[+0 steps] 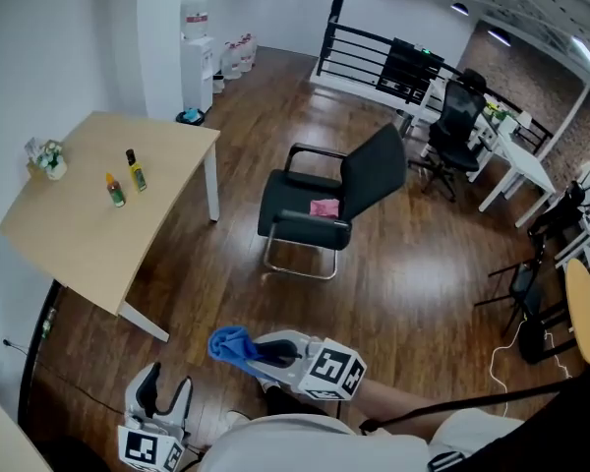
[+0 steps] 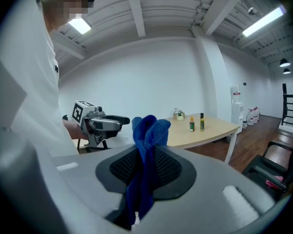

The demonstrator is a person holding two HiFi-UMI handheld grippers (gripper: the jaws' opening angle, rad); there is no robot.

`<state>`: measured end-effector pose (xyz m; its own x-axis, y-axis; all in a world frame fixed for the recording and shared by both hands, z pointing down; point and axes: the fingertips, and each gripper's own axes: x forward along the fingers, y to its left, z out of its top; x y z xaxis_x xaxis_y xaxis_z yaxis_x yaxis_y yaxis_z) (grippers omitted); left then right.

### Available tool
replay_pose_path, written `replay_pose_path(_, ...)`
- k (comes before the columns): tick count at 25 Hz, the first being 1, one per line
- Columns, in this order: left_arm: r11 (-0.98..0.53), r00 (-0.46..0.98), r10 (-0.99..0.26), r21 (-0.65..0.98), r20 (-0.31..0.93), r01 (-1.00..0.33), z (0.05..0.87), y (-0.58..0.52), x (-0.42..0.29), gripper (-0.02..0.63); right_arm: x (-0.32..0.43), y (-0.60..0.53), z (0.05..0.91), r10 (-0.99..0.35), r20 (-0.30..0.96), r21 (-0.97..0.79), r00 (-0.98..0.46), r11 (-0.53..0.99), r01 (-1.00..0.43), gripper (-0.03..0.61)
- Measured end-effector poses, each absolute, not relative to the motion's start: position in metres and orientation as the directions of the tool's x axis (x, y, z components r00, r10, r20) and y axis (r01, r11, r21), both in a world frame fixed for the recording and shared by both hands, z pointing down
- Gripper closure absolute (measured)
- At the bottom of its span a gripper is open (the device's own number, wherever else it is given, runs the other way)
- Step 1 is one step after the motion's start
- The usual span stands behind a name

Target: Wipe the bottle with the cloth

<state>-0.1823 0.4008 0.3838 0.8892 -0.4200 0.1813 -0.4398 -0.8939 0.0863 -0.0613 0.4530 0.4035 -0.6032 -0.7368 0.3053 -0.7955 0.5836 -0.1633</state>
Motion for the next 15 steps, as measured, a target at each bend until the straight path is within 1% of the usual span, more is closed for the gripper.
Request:
replay_pose_path(10, -0.898, 0.886, -0.418, 0.059, 0.201, -0.437, 0.389, 0.404, -0.203, 0.362, -0.081, 0.457, 0.401, -0.722, 0.314, -0.146, -0.617, 0.605, -0.783, 0.497)
replay_pose_path(15, -0.948, 0.938, -0.297, 0.066, 0.177, -0.313, 0.396, 0.403, -0.179, 0.362, -0.063, 0.469, 0.403, -0.801, 0.325, -0.124, -0.502, 0.490, -0.863, 0.497)
